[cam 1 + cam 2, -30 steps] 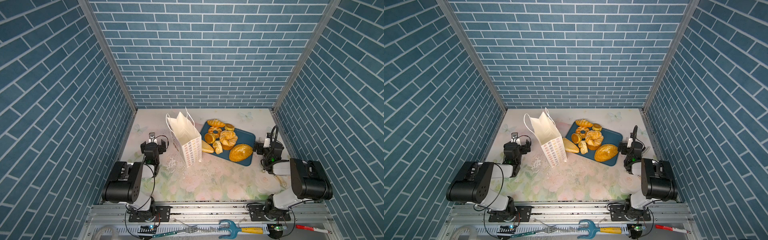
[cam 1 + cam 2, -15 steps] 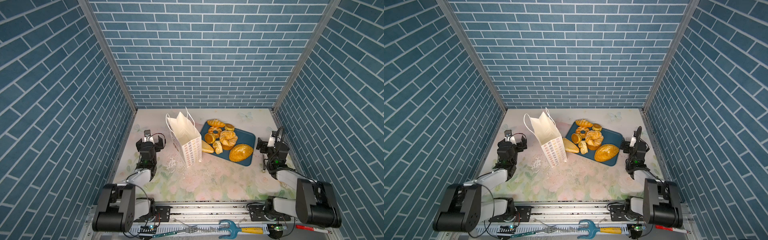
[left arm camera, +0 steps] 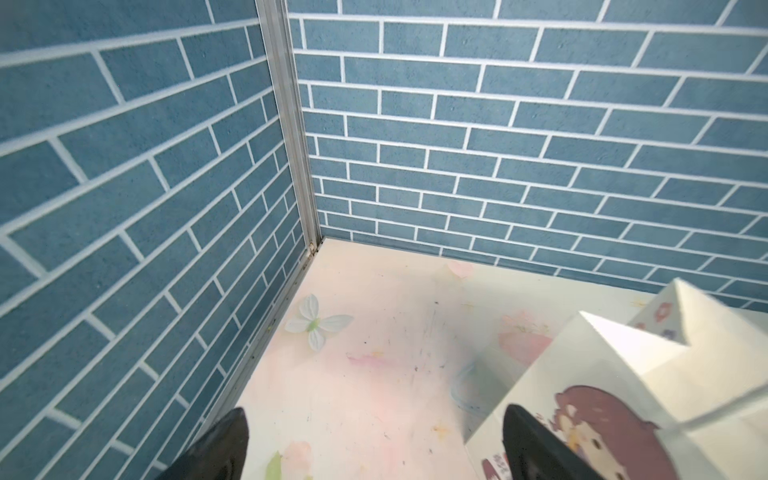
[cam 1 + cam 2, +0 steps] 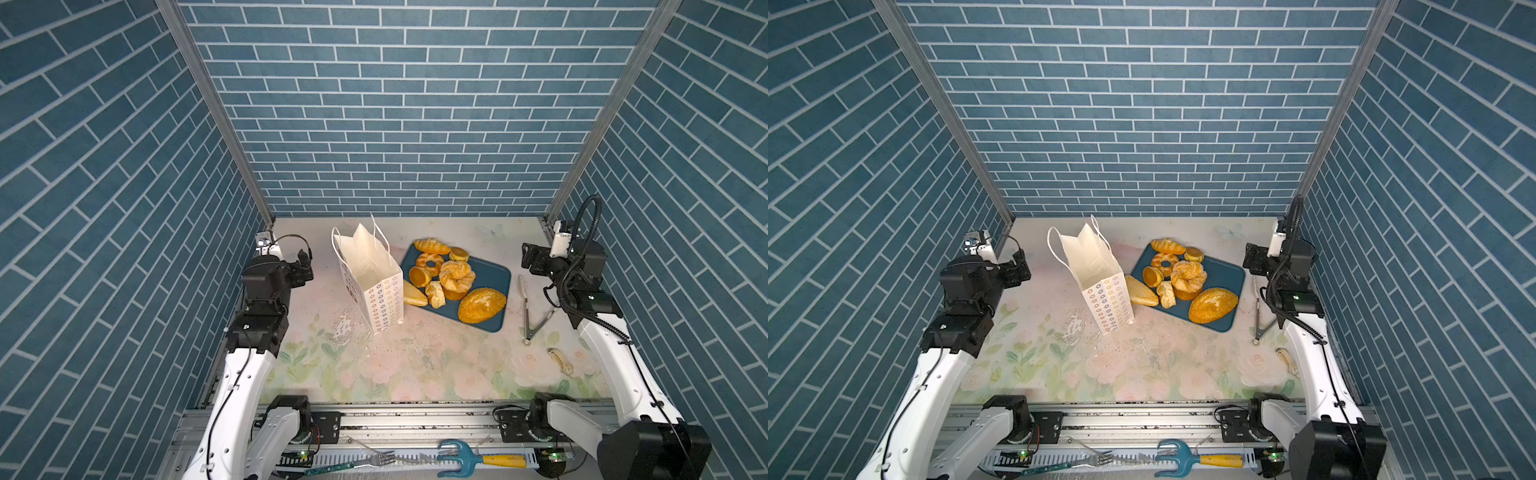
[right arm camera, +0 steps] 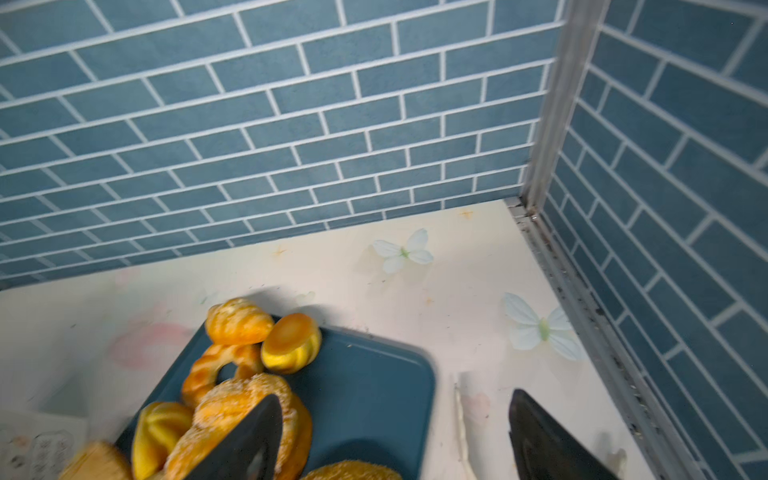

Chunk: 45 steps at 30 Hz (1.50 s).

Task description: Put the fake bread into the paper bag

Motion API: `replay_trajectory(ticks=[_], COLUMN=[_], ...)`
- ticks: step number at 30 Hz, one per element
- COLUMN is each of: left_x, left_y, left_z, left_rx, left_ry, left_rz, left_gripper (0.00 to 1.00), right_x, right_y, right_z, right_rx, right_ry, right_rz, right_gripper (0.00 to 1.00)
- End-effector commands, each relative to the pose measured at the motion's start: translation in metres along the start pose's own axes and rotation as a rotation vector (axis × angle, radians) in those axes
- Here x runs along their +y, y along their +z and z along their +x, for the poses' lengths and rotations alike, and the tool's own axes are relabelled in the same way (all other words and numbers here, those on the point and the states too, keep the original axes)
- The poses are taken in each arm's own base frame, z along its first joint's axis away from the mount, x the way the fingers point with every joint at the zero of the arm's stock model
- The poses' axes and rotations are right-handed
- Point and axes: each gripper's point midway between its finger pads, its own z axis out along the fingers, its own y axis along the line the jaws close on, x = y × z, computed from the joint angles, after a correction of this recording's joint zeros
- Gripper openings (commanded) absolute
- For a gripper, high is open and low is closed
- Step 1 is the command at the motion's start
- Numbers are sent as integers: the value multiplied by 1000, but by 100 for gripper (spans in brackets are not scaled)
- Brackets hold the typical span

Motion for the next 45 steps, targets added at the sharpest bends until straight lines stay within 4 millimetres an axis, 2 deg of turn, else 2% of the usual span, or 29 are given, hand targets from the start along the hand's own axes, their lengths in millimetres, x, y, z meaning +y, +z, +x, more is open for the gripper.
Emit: replay_trajectory(ticks=[1,4,7,11,17,20,22,26,29,35,41,45], left_x=[-8,-26,-44,-68,-110,-132,-140,-136,-127,-126,-123,-123], left_y=[-19,-32,-46,-61,-65,-61,-57,-47,-42,-37,-32,-28], left_z=[16,-7,-26,-41,-37,-29,-21,-9,-4,-1,-2,-7], left_rx=[198,218,219,243,323,374,418,482,505,530,553,559], left_ry=[-48,-83,-81,-66,-13,12,39,83,104,147,182,180], left_rz=[54,143,220,322,451,509,504,426,365,349,366,393], left_gripper=[91,86,85,85,84,80,76,65,49,23,8,3], right_x=[40,75,114,163,220,237,244,254,267,304,326,337], right_y=[-6,-8,-10,-12,-8,-3,3,16,20,12,1,-9], right_z=[21,10,1,-6,-4,8,19,41,64,109,126,135], right_rx=[199,242,274,291,328,357,385,449,500,576,587,584], right_ry=[-4,-67,-127,-214,-295,-330,-355,-388,-395,-430,-416,-419], right_rz=[-140,-239,-363,-519,-676,-699,-685,-646,-654,-717,-758,-779], right_gripper=[83,82,81,81,78,78,77,73,70,65,61,59])
